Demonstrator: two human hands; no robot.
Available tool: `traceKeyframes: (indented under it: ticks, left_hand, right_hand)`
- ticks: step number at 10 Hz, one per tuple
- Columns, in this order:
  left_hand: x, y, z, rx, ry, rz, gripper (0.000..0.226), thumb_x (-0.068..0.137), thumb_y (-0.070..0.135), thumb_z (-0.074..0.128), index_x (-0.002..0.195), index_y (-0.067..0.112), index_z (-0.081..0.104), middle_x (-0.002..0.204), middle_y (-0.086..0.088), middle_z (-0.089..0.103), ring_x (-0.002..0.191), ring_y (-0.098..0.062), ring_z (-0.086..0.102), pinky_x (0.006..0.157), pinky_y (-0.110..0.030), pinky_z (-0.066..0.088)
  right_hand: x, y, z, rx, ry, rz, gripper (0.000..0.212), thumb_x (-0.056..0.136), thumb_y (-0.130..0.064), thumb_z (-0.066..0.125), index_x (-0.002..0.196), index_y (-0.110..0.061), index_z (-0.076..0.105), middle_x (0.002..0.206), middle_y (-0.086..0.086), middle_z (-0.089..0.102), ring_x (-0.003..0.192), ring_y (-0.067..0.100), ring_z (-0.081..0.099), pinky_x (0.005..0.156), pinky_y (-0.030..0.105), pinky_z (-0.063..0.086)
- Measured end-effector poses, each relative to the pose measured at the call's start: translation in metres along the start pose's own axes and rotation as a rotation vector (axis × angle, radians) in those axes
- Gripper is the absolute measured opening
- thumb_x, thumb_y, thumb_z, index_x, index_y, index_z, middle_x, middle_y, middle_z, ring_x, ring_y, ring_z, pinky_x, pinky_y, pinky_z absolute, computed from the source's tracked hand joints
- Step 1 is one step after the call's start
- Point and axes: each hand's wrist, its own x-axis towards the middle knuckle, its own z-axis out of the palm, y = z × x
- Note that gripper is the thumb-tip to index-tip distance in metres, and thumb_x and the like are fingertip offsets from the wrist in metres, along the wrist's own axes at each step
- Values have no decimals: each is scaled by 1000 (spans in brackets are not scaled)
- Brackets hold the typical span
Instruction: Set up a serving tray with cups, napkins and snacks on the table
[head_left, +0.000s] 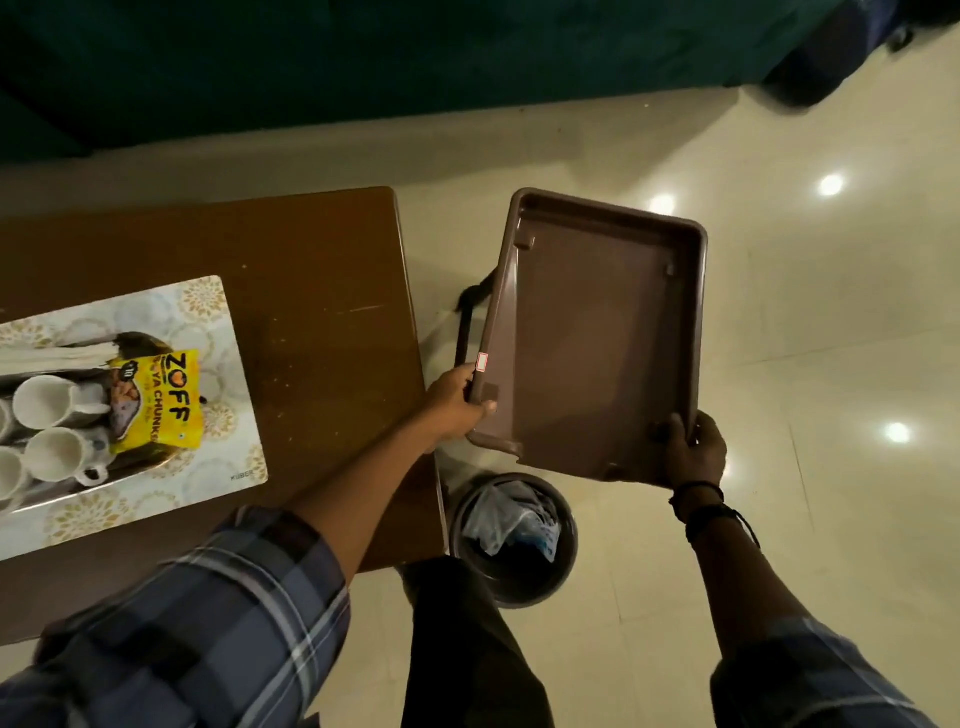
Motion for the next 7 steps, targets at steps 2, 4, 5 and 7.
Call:
traceKeyframes:
  ticks: [2,4,5,7]
  left_hand:
    - [11,-4,5,-35,-180,-134,88,87,4,59,151,34,6,153,-7,30,127,-27,44,95,-45,48]
    - [8,-3,-2,17,-221,-91,86,90,2,54,151,32,2,157,-7,22,137,-28,35,103,-39,37]
    - [-5,-1,-10,32,-211,-59,82,93,2,51,151,28,1,159,-6,19,142,-28,28,106,-35,33]
    - [-43,-27,-50,128,-72,42,74,95,11,49,152,27,3,161,-4,14,146,-26,20,116,-47,29]
  right_hand:
    - [17,3,17,-146,-29,47,52,78,-31,58,124,-8,51,114,22,61,100,41,59,85,47,51]
    - [11,-2,24,-264,-8,94,64,85,-20,65,140,-6,36,134,25,48,121,44,47,100,49,43]
    - [-3,-10,26,-322,34,91,68,84,-20,65,142,-6,33,139,24,41,128,45,38,103,51,37]
    - [-71,-47,69,-333,-14,-147,76,80,-25,68,145,-13,30,144,20,36,132,41,35,109,52,32]
